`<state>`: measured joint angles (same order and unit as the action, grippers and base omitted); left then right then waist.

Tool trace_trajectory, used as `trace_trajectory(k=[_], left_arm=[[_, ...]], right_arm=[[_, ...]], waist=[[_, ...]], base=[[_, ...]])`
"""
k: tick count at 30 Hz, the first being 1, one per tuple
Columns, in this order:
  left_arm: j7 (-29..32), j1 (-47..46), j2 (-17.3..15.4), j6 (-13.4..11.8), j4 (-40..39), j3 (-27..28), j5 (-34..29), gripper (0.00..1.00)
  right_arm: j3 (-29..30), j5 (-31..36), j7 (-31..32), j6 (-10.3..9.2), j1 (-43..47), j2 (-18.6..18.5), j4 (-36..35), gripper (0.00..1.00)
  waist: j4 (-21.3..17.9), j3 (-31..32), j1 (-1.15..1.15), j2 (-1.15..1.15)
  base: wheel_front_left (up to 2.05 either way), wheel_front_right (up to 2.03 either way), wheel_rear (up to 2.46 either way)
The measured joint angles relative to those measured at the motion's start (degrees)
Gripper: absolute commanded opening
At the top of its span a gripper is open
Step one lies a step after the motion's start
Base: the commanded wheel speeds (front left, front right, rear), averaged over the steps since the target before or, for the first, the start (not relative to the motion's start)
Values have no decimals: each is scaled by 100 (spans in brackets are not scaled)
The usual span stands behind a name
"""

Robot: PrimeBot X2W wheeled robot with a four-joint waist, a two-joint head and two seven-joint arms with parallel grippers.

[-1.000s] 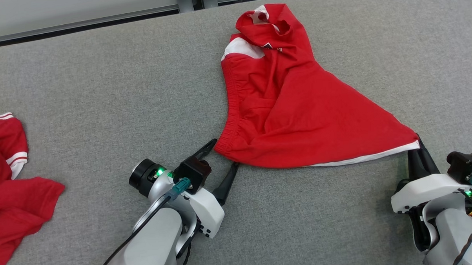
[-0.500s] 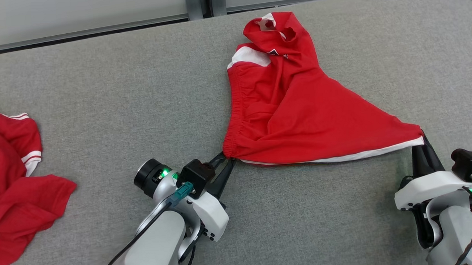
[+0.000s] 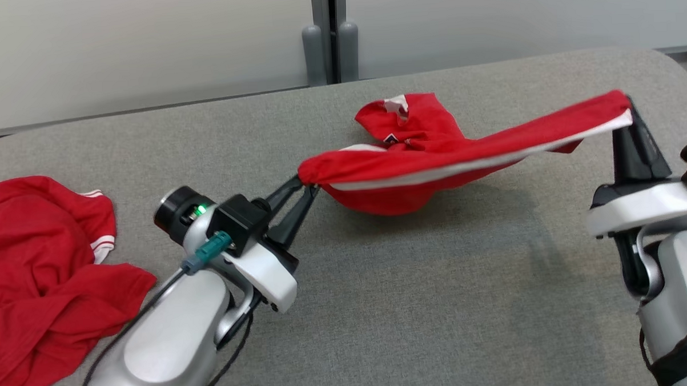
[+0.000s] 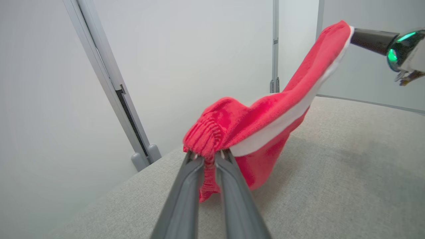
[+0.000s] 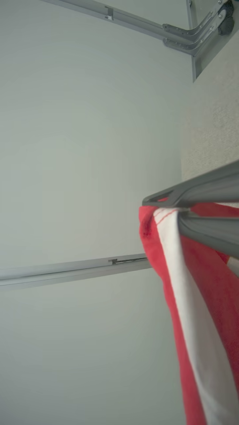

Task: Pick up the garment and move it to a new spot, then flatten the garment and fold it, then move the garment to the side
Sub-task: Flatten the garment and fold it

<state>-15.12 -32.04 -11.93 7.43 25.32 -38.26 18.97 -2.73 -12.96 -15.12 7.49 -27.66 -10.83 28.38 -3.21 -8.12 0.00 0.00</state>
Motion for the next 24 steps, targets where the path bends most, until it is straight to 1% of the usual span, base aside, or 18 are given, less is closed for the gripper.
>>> trace_trajectory(k=[2,5,11,13,17,21,24], left_arm=[[9,-187,-162,0,-114,-9,136,0],[210,-523,-349,0,-368,5,278,0],[899,-1045,-612,-4,-1047,181,534,0],[1106,-1196,-675,-85,-1338,288,594,0],[1492,-1315,-826,-352,-1881,478,624,0],[1639,-1315,-913,-693,-2286,679,628,0],[1745,-1237,-953,-804,-2365,700,634,0]], right_arm=[[-11,69,0,0,-192,-65,-152,0],[25,189,16,0,-461,-109,-379,0],[216,485,327,0,-678,-31,-1010,0],[318,605,481,0,-679,37,-1292,0],[459,858,851,0,-612,225,-1897,0],[699,1162,1123,0,-438,383,-2441,0],[722,1318,1268,0,-303,482,-2609,0]], waist=[[32,148,0,0],[83,369,0,0],[176,805,0,0],[203,917,0,0],[235,1043,0,0],[242,1057,0,0],[236,1029,0,0]], base=[[0,0,0],[0,0,0],[0,0,0],[0,0,0],[0,0,0],[0,0,0],[0,0,0]])
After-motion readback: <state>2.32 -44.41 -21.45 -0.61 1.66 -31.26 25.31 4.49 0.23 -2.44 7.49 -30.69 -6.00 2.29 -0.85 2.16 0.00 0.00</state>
